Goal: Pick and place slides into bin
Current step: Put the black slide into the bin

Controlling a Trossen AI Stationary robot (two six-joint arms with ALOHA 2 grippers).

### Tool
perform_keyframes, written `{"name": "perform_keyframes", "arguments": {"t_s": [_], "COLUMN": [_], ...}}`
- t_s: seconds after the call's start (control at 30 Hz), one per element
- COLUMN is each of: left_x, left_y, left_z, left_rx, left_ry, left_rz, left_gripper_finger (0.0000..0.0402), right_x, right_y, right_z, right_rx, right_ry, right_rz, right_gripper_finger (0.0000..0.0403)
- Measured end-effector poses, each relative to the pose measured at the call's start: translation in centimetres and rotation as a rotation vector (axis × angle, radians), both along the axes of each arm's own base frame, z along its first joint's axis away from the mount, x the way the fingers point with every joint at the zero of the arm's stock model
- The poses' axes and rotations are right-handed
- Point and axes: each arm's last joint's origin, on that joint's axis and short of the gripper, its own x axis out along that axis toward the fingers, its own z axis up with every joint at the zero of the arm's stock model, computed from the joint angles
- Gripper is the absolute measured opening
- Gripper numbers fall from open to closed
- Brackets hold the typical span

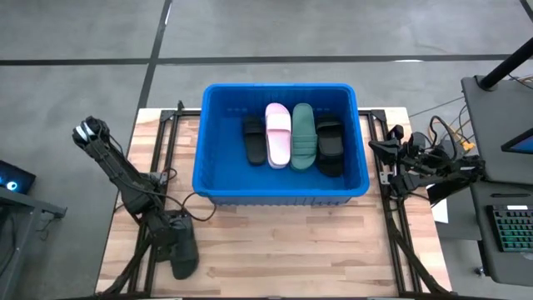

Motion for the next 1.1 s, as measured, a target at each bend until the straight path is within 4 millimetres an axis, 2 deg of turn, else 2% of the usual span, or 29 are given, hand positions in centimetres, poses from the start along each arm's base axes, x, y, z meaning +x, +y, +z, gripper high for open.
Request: {"name": "perform_keyframes", "arguments": {"t_s": [0.2,0.43,0.7,1.1], "left_x": [0.0,-0.1,0.0,1.1], "left_y": [0.0,0.1,-0.1,-1.5], "left_z": [-0.3,-1.4,-1.1,1.1], "left_rx": [-0.004,-0.035,-0.084,-0.331], "left_ry": [0.027,0.037,0.042,-0.085], "left_rz": [0.034,0.060,0.066,0.122], "left_gripper_finger": [0.0177,0.0102,0.0009,0.0001], "right_x": [0.0,0.0,0.0,0.0], "right_y": [0.0,0.0,0.0,0.0], "right_z": [0.0,0.0,0.0,0.0], "right_rx": [0.000,0.001,-0.007,-0.009], "right_ry": [0.000,0.000,0.002,-0.001], "right_rz": [0.000,0.001,-0.002,-0.003], "right_gripper_finger": [0.0008,0.0008,0.0008,0.0008]}}
